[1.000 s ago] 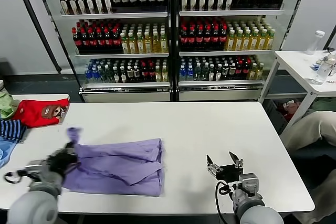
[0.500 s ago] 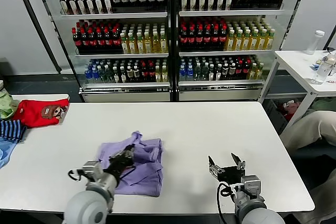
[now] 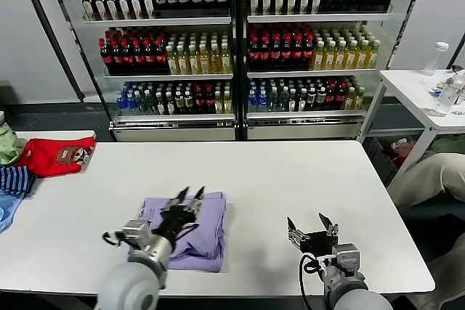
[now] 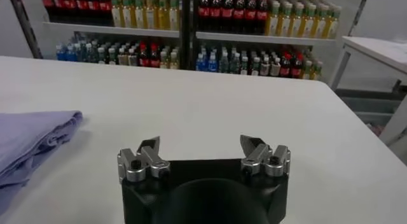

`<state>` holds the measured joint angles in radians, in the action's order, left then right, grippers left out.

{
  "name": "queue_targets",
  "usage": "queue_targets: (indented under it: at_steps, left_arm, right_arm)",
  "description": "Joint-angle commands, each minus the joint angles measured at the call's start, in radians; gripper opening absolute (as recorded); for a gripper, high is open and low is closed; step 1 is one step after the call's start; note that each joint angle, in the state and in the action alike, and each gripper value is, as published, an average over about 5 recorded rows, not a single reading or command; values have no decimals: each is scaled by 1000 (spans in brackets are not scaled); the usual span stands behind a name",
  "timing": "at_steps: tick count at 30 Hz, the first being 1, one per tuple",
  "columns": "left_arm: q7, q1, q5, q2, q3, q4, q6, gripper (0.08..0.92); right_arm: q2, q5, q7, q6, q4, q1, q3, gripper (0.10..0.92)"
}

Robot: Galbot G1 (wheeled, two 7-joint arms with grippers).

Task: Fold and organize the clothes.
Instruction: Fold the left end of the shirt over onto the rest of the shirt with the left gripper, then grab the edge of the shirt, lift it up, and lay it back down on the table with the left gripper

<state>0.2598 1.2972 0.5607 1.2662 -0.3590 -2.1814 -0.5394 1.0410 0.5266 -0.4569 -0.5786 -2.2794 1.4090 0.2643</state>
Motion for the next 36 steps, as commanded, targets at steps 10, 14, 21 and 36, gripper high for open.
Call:
queue_targets:
  at_steps: [10,14,21,36]
  left_arm:
    - [-135,165,-64,-111,-314,255,-3,799]
    - [-157,149,26,-92,-297,252,-13,821]
    - [-173,129,69,-60,-263,261,-6,817]
    - [-167,128,31,-19,-220,239,21,420]
  right_arm:
    - [-9,-1,4,0,13,-12,0,823]
    - [-10,-1,4,0,12,-6,6,823]
    - [-9,-1,4,0,11,-5,3,823]
    - [-7,-3,4,0,11,-8,-6,823]
